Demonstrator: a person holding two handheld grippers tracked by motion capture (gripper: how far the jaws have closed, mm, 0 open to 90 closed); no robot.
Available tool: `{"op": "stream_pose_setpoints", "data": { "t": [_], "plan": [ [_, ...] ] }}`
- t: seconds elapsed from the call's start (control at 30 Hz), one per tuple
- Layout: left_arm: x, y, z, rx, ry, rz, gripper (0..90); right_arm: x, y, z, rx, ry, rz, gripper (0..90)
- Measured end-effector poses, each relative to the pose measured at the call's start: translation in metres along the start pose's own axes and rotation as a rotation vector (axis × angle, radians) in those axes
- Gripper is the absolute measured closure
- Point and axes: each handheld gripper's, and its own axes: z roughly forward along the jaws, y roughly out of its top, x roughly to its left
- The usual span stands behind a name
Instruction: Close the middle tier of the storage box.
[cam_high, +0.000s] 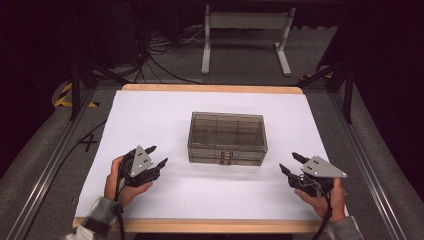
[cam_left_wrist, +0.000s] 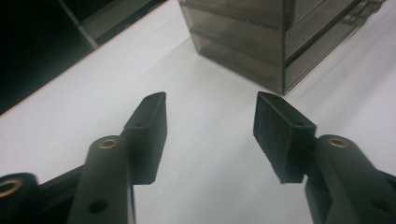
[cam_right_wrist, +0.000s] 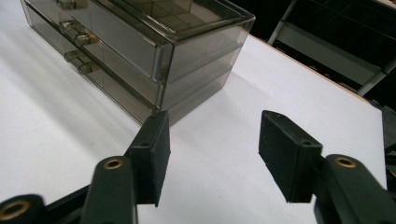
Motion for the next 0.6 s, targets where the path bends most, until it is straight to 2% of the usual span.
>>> {"op": "stream_pose_setpoints", "data": {
  "t": [0.03, 0.13, 0.23, 0.3, 0.37, 0.6],
  "plan": [
    [0.001, -0.002, -0.001, 0.002, 0.006, -0.002, 37.1, 0.000, -0.002, 0.000, 0.003, -0.011, 0.004, 38.5],
    [0.004, -0.007, -0.004, 0.008, 0.015, -0.005, 31.7, -0.002, -0.007, -0.001, 0.008, -0.033, 0.005, 34.5],
    [0.007, -0.013, -0.007, 0.007, 0.007, -0.008, 28.5, -0.005, -0.011, -0.002, 0.006, -0.038, 0.019, 31.1],
    [0.009, -0.017, -0.008, 0.023, 0.002, -0.007, 24.6, -0.007, -0.016, -0.002, 0.013, -0.044, 0.030, 29.5],
    [0.010, -0.022, -0.010, 0.029, 0.014, -0.001, 21.9, -0.009, -0.020, -0.002, 0.023, -0.051, 0.039, 26.6],
    [0.020, -0.039, -0.015, 0.036, -0.001, -0.043, 12.3, -0.016, -0.037, -0.002, 0.042, -0.081, 0.071, 19.0]
  ]
}}
